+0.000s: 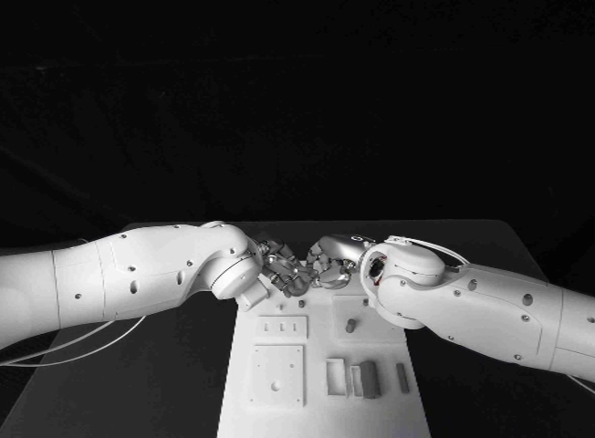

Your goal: Assemble the parts on the task board

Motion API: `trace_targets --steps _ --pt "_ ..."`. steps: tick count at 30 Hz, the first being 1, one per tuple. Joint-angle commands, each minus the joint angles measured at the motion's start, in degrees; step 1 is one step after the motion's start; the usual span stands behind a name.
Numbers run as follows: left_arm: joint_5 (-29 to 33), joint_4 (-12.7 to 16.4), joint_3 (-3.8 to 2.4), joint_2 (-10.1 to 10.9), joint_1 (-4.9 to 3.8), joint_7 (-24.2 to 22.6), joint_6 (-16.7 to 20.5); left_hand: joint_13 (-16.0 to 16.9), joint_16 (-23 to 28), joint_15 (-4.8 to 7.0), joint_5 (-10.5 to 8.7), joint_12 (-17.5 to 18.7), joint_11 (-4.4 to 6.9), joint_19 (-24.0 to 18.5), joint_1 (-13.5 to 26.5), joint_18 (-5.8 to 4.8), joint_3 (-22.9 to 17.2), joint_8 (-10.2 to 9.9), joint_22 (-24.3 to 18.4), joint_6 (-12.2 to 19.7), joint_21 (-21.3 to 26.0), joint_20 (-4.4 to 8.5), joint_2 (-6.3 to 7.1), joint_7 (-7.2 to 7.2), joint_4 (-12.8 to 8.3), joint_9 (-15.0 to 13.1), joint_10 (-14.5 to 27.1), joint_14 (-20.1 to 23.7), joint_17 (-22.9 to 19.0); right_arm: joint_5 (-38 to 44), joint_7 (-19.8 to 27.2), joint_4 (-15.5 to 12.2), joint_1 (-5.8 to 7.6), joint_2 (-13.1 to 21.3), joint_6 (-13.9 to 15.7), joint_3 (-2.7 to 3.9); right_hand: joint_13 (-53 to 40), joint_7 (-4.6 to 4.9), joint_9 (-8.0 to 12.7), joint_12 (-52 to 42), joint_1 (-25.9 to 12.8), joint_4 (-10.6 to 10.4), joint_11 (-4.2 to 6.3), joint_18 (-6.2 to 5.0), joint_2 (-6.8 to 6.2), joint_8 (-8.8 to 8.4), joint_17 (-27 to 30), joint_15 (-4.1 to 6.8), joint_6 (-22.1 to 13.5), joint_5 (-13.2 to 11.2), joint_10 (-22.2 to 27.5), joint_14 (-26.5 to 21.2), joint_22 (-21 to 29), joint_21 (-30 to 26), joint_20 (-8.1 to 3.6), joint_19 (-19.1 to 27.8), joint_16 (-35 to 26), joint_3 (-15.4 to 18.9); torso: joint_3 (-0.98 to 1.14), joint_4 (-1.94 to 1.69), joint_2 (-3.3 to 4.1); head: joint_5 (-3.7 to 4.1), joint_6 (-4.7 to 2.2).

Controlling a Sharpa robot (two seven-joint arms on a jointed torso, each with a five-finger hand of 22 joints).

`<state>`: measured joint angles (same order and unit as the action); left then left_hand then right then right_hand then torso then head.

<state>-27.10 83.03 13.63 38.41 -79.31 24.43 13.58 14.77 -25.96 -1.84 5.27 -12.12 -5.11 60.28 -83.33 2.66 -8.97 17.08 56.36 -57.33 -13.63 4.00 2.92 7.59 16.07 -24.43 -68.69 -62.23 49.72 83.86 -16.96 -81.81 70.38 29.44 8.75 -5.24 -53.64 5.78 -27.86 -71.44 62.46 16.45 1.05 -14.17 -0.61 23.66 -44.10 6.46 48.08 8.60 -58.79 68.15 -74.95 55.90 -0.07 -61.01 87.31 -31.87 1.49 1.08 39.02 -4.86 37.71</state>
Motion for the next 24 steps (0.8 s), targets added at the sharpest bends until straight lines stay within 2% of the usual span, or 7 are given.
trace_targets --steps 1,7,13,19,24 --pt "1.8 -0.09 0.0 -0.21 0.02 0.22 0.47 -0.13 -0.22 -0.01 0.11 0.34 -0.03 -0.48 -0.04 0.48 0.08 -0.4 0.09 0.58 0.33 -0.13 0.49 -0.01 0.43 0.11 0.58 0.44 -0.11 0.66 0.88 -0.42 -0.02 -0.22 -0.58 0.09 0.07 -0.91 -0.08 -0.11 0.08 0.31 0.28 -0.83 -0.27 0.39 0.06 0.51 10.92 0.15 0.14 0.1 -0.82 0.16 -0.4 0.04 0.3 -0.14 0.03 0.01 -0.03 -0.02 0.03" --pt "2.68 -0.11 0.0 -0.28 0.02 0.17 0.55 -0.12 -0.35 -0.05 -0.34 0.35 -0.07 -0.41 1.41 0.56 0.23 -0.41 0.24 0.64 0.45 -0.17 0.72 0.04 0.5 0.13 0.64 0.53 -0.25 0.68 0.76 -0.46 -0.03 -0.17 -0.64 0.09 0.07 -0.92 -0.11 -0.1 0.09 0.31 0.28 -0.83 -0.27 0.39 0.06 0.52 10.93 0.15 0.13 0.1 -0.82 0.15 -0.41 0.04 0.3 -0.14 0.03 0.03 0.0 -0.04 0.06" --pt "3.63 -0.2 0.0 -0.42 0.02 0.26 1.1 -0.1 -0.58 0.0 0.61 0.34 -0.02 -0.42 -0.64 0.68 -1.17 -0.4 0.4 0.71 0.68 -0.17 0.18 -0.02 -0.21 0.13 0.65 0.57 -0.41 0.63 0.69 -0.67 -0.07 -0.13 -0.57 0.09 0.07 -0.92 -0.14 -0.1 0.09 0.32 0.29 -0.83 -0.28 0.39 0.07 0.52 10.93 0.14 0.12 0.11 -0.82 0.15 -0.42 0.03 0.3 -0.14 0.06 0.02 -0.01 -0.08 0.1" --pt "4.06 -0.31 0.0 -0.43 0.02 0.18 1.55 -0.08 -0.93 0.0 0.73 0.29 0.04 -0.23 -3.27 0.66 -4.33 -0.26 0.6 0.59 1.0 -0.19 -0.07 -0.13 -0.96 0.08 0.49 0.53 -0.62 0.63 0.58 -1.05 -0.15 0.04 -0.59 0.09 0.07 -0.92 -0.16 -0.09 0.09 0.32 0.29 -0.83 -0.3 0.39 0.07 0.53 10.94 0.14 0.11 0.12 -0.82 0.15 -0.42 0.02 0.3 -0.13 0.09 0.02 -0.03 -0.25 0.18" --pt "4.24 -0.34 0.0 -0.55 0.02 0.18 1.76 -0.02 -1.44 0.17 1.1 0.16 0.28 -0.06 -4.31 0.5 -7.49 0.14 0.87 0.17 1.26 -0.1 -0.07 -0.45 -2.9 -0.19 -0.07 0.17 -0.69 0.7 0.48 -1.17 -0.2 0.1 -0.53 0.09 0.07 -0.93 -0.19 -0.09 0.08 0.31 0.3 -0.83 -0.31 0.4 0.07 0.53 10.95 0.14 0.11 0.12 -0.82 0.14 -0.42 0.01 0.3 -0.13 0.07 0.01 -0.02 -0.35 0.22"
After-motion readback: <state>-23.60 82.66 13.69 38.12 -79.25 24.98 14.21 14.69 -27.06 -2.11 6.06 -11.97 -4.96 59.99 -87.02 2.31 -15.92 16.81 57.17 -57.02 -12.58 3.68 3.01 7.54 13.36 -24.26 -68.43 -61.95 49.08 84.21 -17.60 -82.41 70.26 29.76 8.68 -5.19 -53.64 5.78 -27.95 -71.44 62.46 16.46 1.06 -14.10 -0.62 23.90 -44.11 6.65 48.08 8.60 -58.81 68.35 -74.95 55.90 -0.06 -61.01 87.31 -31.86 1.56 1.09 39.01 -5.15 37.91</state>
